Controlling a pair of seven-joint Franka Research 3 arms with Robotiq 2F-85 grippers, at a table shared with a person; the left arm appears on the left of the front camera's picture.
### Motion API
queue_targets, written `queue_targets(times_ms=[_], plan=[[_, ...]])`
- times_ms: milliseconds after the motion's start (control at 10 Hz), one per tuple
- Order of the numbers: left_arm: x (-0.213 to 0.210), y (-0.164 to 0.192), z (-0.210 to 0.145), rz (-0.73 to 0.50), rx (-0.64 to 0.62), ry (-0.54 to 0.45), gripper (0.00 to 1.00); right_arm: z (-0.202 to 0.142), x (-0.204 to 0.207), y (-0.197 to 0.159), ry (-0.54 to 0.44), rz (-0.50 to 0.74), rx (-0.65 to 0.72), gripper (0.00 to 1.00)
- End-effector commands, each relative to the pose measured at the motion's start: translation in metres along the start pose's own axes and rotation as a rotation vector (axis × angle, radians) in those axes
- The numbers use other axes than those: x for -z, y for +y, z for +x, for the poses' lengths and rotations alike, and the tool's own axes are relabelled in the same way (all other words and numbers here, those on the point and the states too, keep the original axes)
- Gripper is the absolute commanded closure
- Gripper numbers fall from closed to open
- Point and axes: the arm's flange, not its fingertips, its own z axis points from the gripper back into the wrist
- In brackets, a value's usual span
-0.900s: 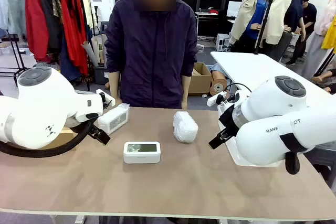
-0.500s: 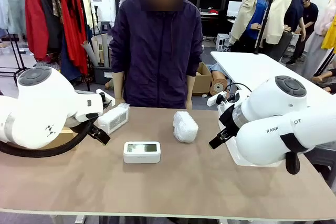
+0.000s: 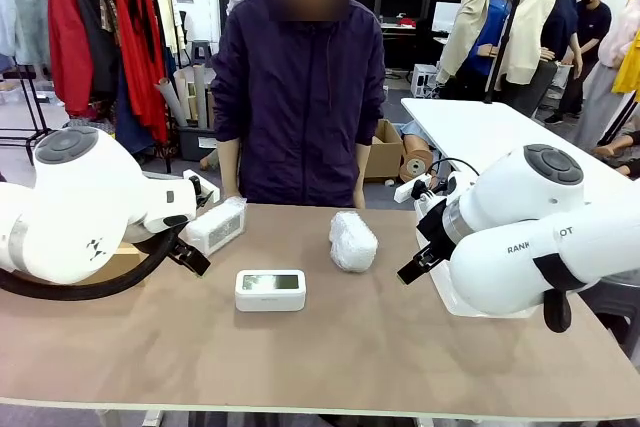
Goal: Separate and place wrapped and unwrapped clocks.
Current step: Pick up the Digital clock indicated by the person.
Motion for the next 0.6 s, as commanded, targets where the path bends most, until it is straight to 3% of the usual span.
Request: queue_targets(times_ms=[0,500], plan=[[-0.0001,0.0005,-0.0001,0.000,-0.001,0.000,0.00,0.0000,-0.0001,-0.0001,0.000,0.000,0.001,0.00],[-0.0001,0.0005,-0.0001,0.000,-0.001,0.000,0.00,0.0000,-0.0001,-0.0001,0.000,0.000,0.001,0.00]])
